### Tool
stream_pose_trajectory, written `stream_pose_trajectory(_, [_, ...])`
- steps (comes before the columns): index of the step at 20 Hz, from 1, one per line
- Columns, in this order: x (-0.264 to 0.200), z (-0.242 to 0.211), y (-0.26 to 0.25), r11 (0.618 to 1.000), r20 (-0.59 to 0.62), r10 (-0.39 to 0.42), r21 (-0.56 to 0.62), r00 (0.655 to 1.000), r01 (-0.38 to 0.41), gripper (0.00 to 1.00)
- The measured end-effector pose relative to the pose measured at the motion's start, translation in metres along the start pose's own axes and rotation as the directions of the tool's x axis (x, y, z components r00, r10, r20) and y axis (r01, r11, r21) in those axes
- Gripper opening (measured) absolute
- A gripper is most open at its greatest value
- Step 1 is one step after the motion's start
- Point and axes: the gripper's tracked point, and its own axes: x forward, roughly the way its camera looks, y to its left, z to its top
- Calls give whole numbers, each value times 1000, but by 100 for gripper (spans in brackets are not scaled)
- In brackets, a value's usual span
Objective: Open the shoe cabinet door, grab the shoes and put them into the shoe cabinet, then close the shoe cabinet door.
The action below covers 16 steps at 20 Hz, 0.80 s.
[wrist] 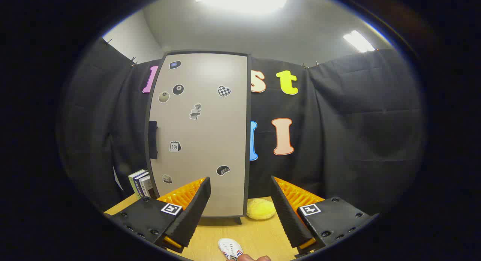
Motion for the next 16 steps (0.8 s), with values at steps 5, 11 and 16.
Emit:
stream_pose_trajectory(5, [-5,3,4,1000,10,29,7,1000,-30,97])
stream_pose_trajectory(11, [-21,-3,25,998,-19,65,-20,998,-65,97])
stream_pose_trajectory(16, [-15,6,40,996,-22,94,0,995,-94,97])
